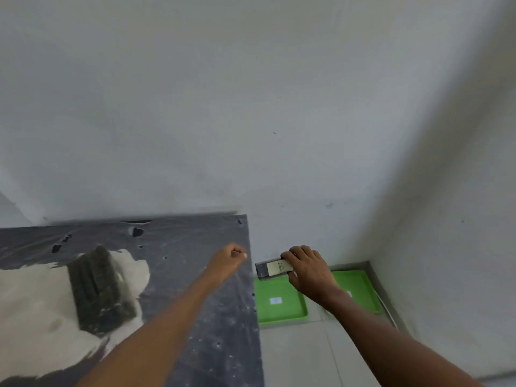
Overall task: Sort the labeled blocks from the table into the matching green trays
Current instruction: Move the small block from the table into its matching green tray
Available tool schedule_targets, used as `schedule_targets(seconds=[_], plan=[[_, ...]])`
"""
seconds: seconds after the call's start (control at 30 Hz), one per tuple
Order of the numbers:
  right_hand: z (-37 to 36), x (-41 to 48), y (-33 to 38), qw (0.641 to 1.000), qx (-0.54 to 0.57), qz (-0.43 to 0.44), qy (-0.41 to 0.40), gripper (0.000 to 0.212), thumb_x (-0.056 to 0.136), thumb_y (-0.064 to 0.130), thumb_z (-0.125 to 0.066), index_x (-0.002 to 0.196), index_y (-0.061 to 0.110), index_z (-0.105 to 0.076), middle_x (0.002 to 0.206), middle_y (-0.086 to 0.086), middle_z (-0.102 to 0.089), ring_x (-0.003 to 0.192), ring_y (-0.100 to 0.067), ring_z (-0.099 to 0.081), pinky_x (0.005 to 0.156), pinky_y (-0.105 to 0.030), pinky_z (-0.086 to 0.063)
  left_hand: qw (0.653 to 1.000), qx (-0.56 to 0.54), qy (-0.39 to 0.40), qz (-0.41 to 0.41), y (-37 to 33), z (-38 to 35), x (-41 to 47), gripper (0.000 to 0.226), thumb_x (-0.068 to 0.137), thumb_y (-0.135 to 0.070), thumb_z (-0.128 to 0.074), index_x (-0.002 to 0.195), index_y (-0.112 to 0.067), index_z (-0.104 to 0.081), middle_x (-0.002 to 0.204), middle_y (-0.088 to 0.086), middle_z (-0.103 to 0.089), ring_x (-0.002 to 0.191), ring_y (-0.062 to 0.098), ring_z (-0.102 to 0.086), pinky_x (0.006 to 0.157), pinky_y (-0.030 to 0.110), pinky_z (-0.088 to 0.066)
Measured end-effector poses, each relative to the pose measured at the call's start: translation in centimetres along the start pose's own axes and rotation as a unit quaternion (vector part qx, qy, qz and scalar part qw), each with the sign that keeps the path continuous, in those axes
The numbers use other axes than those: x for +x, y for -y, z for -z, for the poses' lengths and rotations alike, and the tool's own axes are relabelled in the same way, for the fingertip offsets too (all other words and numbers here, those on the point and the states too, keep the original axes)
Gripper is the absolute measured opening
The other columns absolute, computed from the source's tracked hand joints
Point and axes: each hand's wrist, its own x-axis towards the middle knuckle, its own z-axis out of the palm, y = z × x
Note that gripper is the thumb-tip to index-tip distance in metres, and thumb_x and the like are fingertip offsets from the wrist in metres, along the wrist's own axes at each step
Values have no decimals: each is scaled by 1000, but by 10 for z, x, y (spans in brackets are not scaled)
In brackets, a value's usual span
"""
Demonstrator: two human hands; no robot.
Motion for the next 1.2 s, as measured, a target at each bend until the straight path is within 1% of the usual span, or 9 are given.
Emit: schedule_targets(seconds=[0.17, 0.37, 0.53, 0.6, 0.7, 0.8, 0.83, 1.0, 1.2], plan=[[7, -72, -89, 999, 29, -30, 28, 40, 81, 20, -58, 121, 20, -51, 121, 1, -61, 113, -24, -54, 90, -38, -46, 996, 26, 83, -3, -29, -111, -27, 17, 95, -17, -57, 108, -17, -68, 91, 1, -67, 77, 15, -63, 61, 22, -50], [8, -116, -157, 994, 73, -72, 36, 40, 83, 20, -59, 122, 20, -52, 120, 0, -61, 114, -23, -54, 82, -37, -50, 988, 96, 110, -43, -55, -194, -27, 19, 97, -23, -56, 111, -15, -66, 103, 0, -67, 92, 20, -65, 80, 29, -52], [-8, -128, -207, 989, 105, -93, 39, 37, 86, 24, -63, 121, 20, -53, 119, 0, -61, 112, -22, -56, 79, -39, -53, 984, 126, 109, -66, -65, -233, 5, 16, 98, -24, -53, 109, -22, -65, 107, -2, -67, 96, 17, -65, 85, 31, -52], [-16, -125, -230, 988, 113, -90, 43, 37, 86, 24, -64, 121, 20, -53, 120, 0, -61, 112, -21, -56, 80, -38, -53, 984, 129, 107, -61, -67, -248, 22, 16, 98, -24, -51, 107, -25, -64, 108, -3, -67, 96, 22, -67, 84, 35, -55], [-31, -112, -265, 988, 116, -87, 55, 37, 86, 26, -63, 121, 19, -53, 119, -1, -60, 112, -21, -55, 81, -38, -53, 987, 118, 97, -53, -67, -272, 52, 17, 97, -21, -51, 106, -23, -65, 103, -3, -68, 88, 28, -68, 76, 37, -55], [-43, -97, -297, 989, 115, -71, 66, 35, 86, 27, -63, 118, 18, -53, 115, -1, -60, 108, -20, -55, 80, -34, -50, 989, 108, 90, -37, -62, -292, 78, 18, 97, -18, -50, 107, -24, -63, 105, 0, -67, 66, 14, -57, 64, 29, -48], [-48, -91, -311, 989, 115, -62, 71, 34, 85, 26, -63, 117, 18, -54, 113, -2, -60, 106, -21, -55, 79, -33, -49, 990, 102, 92, -30, -61, -302, 89, 19, 97, -17, -49, 107, -25, -63, 106, 1, -66, 68, 12, -56, 65, 28, -47], [-68, -69, -372, 988, 124, -40, 85, 30, 82, 23, -65, 111, 17, -58, 107, -3, -62, 98, -22, -58, 77, -34, -49, 983, 142, 114, -21, -60, -341, 130, 23, 97, -12, -50, 114, -19, -63, 116, -2, -63, 100, 14, -61, 87, 28, -49], [-102, -51, -428, 985, 153, -46, 69, 30, 80, 21, -68, 109, 16, -61, 103, -1, -64, 95, -20, -59, 77, -32, -49, 971, 209, 116, -30, -53, -386, 168, 27, 97, -14, -52, 120, -22, -61, 116, 1, -62, 103, 17, -63, 92, 33, -52]])
